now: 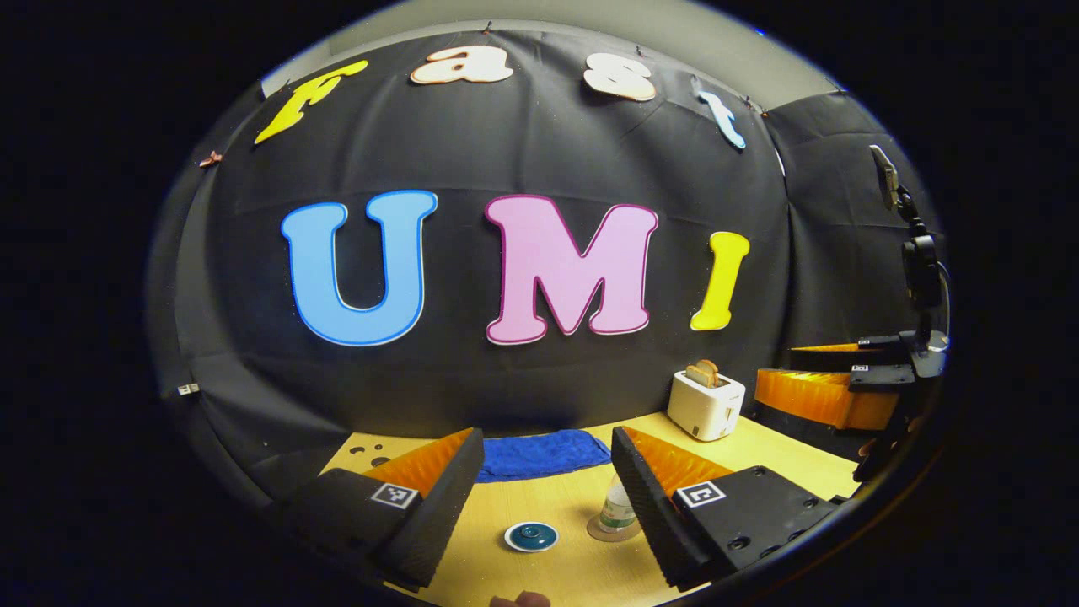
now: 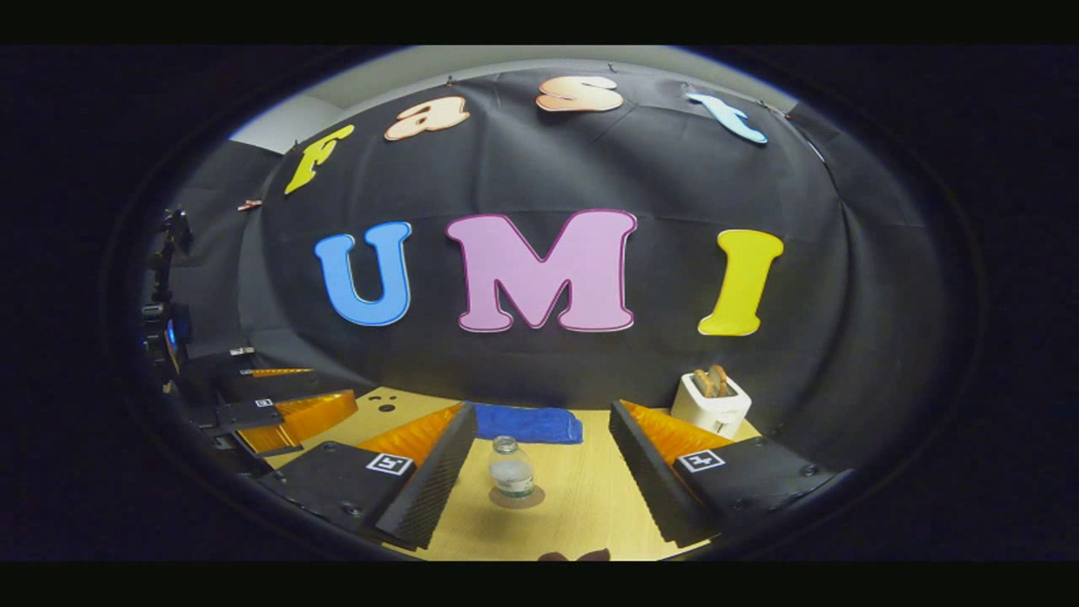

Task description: Open the teacup lid with one hand, grasp the water bottle and pour water into the teacup with the other hand; after pouring, place the water bottle on the coaster and then close the teacup lid.

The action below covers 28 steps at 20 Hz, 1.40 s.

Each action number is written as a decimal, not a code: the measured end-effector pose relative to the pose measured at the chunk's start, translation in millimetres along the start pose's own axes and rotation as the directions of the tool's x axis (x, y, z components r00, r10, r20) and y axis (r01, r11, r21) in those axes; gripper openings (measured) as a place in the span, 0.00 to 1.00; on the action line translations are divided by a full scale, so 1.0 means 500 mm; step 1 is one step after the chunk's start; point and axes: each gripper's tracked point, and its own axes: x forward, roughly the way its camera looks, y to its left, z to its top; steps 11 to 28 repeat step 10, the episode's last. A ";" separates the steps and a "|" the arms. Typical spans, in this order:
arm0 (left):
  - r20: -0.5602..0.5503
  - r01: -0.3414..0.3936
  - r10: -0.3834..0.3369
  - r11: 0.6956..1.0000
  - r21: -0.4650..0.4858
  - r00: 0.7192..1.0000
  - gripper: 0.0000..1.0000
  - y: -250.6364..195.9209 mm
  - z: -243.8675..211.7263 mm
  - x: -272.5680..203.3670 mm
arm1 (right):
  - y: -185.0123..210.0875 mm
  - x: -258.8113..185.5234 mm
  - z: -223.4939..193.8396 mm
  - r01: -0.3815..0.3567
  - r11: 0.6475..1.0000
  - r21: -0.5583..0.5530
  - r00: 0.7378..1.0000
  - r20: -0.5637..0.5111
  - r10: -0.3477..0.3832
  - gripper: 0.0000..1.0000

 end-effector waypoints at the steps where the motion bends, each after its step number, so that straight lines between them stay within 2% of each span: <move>1: 0.006 -0.001 0.001 1.000 0.004 1.000 0.95 -0.009 0.011 -0.008 | -0.004 -0.009 0.006 -0.003 1.000 0.006 1.000 0.004 0.003 0.98; 9: 0.027 -0.021 0.020 1.000 0.015 0.999 0.95 -0.060 0.055 -0.045 | -0.036 -0.066 0.007 -0.018 1.000 -0.006 0.999 0.035 0.018 0.97; 28: 0.030 -0.021 0.021 1.000 0.021 0.999 0.95 -0.063 0.057 -0.046 | -0.039 -0.067 0.004 -0.017 1.000 -0.004 0.999 0.037 0.017 0.97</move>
